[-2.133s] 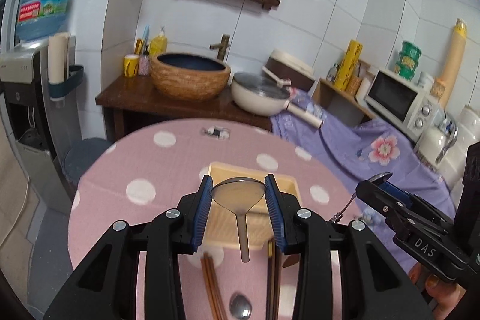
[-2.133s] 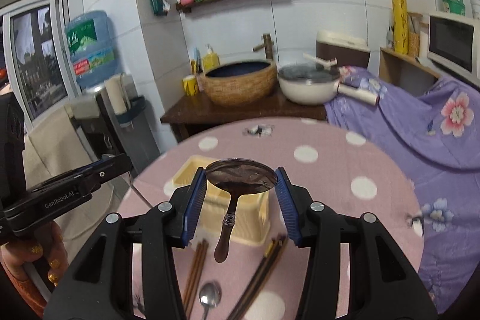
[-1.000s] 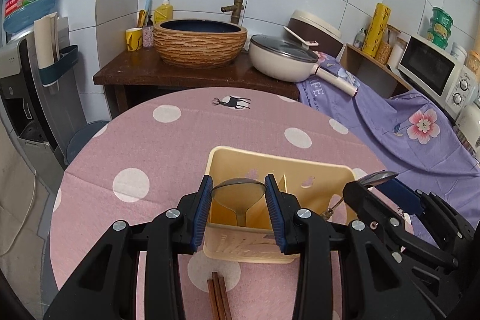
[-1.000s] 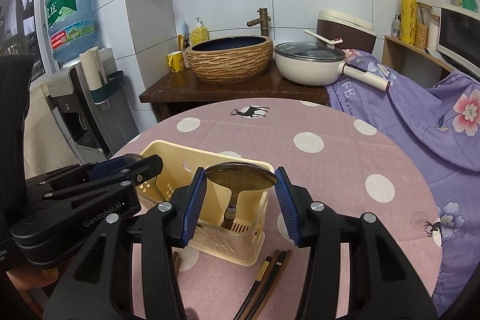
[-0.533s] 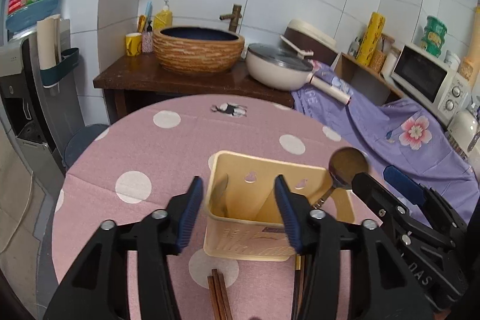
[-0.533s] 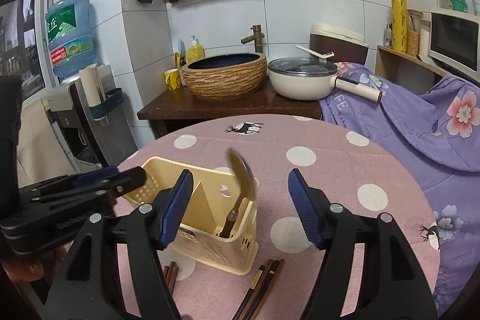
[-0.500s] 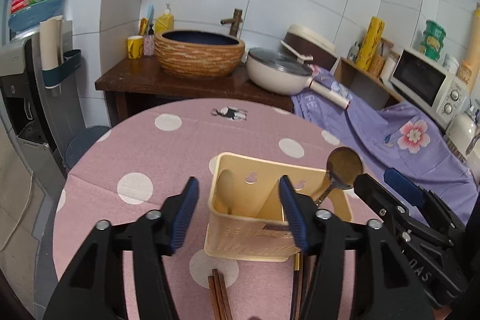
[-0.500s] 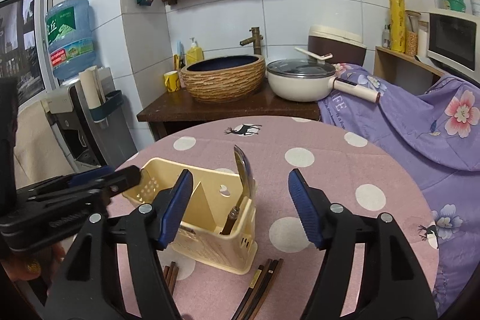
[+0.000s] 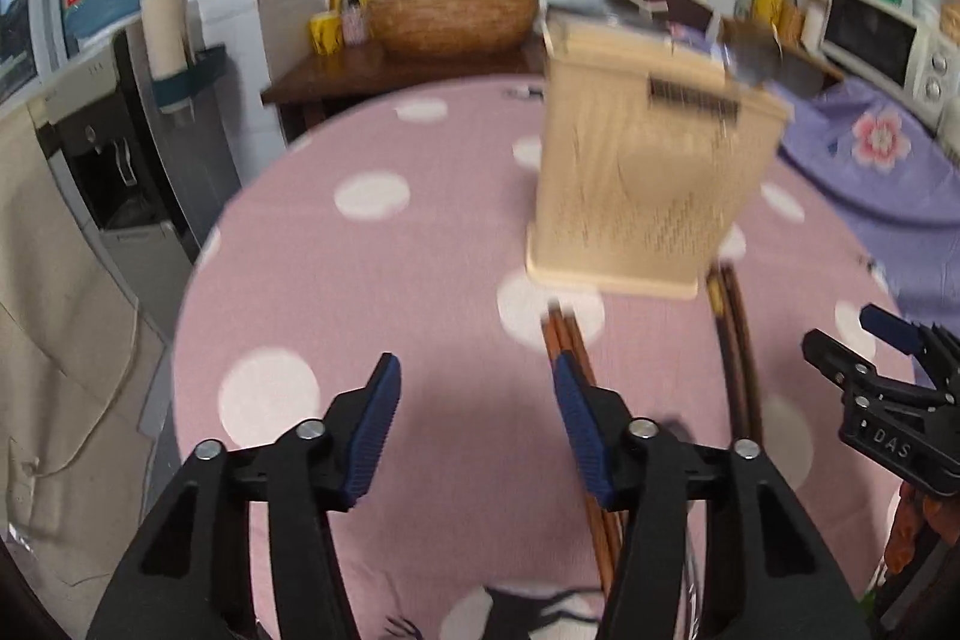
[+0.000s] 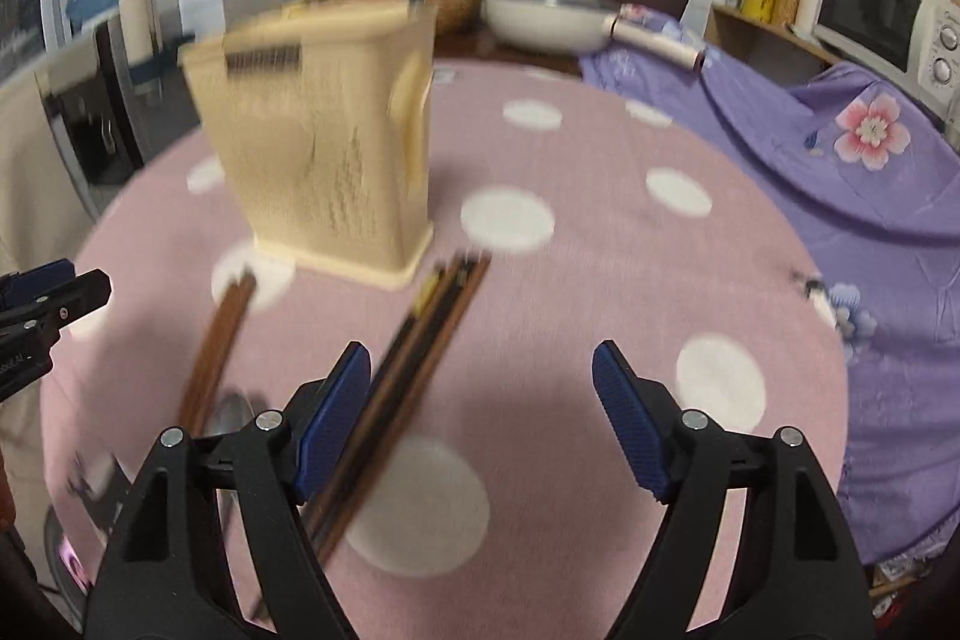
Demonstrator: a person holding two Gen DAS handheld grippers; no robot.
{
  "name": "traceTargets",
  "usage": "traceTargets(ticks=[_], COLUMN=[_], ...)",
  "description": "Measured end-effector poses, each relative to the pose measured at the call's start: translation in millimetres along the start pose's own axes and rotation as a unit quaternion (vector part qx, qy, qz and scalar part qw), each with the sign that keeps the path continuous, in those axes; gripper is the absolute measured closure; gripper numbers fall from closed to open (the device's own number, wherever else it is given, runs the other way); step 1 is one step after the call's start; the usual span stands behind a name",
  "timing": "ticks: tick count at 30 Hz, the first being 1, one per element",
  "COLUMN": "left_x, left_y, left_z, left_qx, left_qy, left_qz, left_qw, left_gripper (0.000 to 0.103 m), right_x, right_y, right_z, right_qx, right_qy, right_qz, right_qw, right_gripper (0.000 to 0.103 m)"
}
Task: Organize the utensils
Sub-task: 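Move both tools back down to the chopsticks lying on the table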
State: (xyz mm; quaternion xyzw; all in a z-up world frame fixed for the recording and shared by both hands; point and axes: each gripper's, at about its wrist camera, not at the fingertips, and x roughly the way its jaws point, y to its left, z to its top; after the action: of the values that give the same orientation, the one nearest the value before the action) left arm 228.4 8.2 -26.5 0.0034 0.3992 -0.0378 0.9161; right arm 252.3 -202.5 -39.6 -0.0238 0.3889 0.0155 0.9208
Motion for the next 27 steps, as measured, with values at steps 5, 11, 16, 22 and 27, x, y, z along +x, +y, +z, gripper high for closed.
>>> traceTargets(ticks=[5,11,16,22,27], left_x=[17.8,26.1,33.4,31.7,27.2], left_y=[-5.2,-9.9,-14.3,9.1,14.0], left_z=[-19.3,-20.1,-29.5,-30.4,-24.9], left_qx=[-0.004,-0.014,-0.012,-0.031,-0.066], left_qy=[0.03,0.041,0.05,0.053,0.048], left_qz=[-0.016,-0.032,-0.031,0.014,-0.017], left_qw=[0.9994,0.9985,0.9982,0.998,0.9965], left_gripper=[0.06,0.06,0.06,0.06,0.06], right_x=[15.8,24.6,27.2,23.1,17.9], right_y=[8.6,10.9,8.0,-17.5,-17.8], right_z=[-22.8,-25.7,-25.6,-29.4,-23.3], right_qx=[-0.009,-0.001,-0.001,0.015,0.045], right_qy=[0.032,0.056,0.064,0.062,0.045], right_qz=[-0.015,-0.01,-0.029,-0.066,-0.027], right_qw=[0.999,0.998,0.998,0.996,0.998], right_gripper=[0.027,0.027,0.027,0.031,0.031])
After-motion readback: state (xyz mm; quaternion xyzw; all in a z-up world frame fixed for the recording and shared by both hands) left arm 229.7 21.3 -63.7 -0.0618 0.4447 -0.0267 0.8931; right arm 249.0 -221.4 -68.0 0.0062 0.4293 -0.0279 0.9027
